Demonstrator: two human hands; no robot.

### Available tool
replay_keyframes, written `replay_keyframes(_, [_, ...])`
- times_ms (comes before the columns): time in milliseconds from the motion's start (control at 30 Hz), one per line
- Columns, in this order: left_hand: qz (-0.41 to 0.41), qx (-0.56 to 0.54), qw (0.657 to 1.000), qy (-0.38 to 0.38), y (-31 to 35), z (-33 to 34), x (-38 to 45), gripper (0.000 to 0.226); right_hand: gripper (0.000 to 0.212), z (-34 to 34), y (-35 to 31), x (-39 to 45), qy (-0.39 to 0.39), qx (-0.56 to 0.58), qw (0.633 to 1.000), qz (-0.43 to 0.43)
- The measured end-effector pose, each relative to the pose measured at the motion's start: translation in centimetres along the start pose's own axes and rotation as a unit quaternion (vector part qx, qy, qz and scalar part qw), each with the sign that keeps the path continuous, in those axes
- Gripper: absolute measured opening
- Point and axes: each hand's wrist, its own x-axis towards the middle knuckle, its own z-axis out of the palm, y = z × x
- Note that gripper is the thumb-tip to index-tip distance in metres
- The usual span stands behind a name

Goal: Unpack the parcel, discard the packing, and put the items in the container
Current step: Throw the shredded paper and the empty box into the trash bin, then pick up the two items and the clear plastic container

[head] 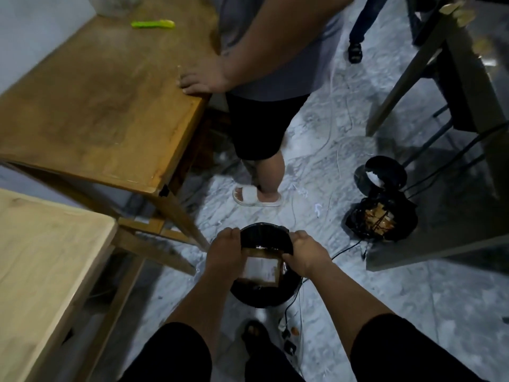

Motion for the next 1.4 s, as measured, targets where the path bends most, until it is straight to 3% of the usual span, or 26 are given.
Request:
replay_keyframes(133, [0.013, 0.017, 0.998, 0.065, -0.5, -3.8, -0.4, 0.039, 0.056, -3.2, -3.5, -0.2, 0.025, -0.078, 0.995, -0.056])
replay_keyframes(300, [-0.03, 0.056, 0.988, 0.143, -1.7, -11.8, -1.8, 0.046, 0.057, -8.5, -10.3, -1.4, 0.083, -0.129, 0.979, -0.138])
replay_keyframes(700, [-0.16, 0.077, 0.915, 0.361, -10.6, -27.8, -9.4, 0.036, 0.063, -17.2, -29.7, -8.0, 0.179, -0.181, 0.906, -0.337])
replay_keyframes(933, [-0.258, 0.073, 0.885, 0.38, -19.2, -30.9, -16.5, 0.041, 0.068, -13.9, -39.8, -10.9, 0.2, -0.169, 0.872, -0.414])
replay_keyframes(1100, [-0.304, 0.046, 0.862, 0.403, -26.2, -31.1, -21.1, 0.044, 0.068, -10.2, -46.4, -12.4, 0.171, -0.178, 0.856, -0.454])
replay_keyframes(1400, [-0.403, -0.062, 0.827, 0.386, -35.5, -25.1, -25.6, 0.058, 0.069, -1.1, -52.6, -10.6, 0.085, -0.206, 0.846, -0.485])
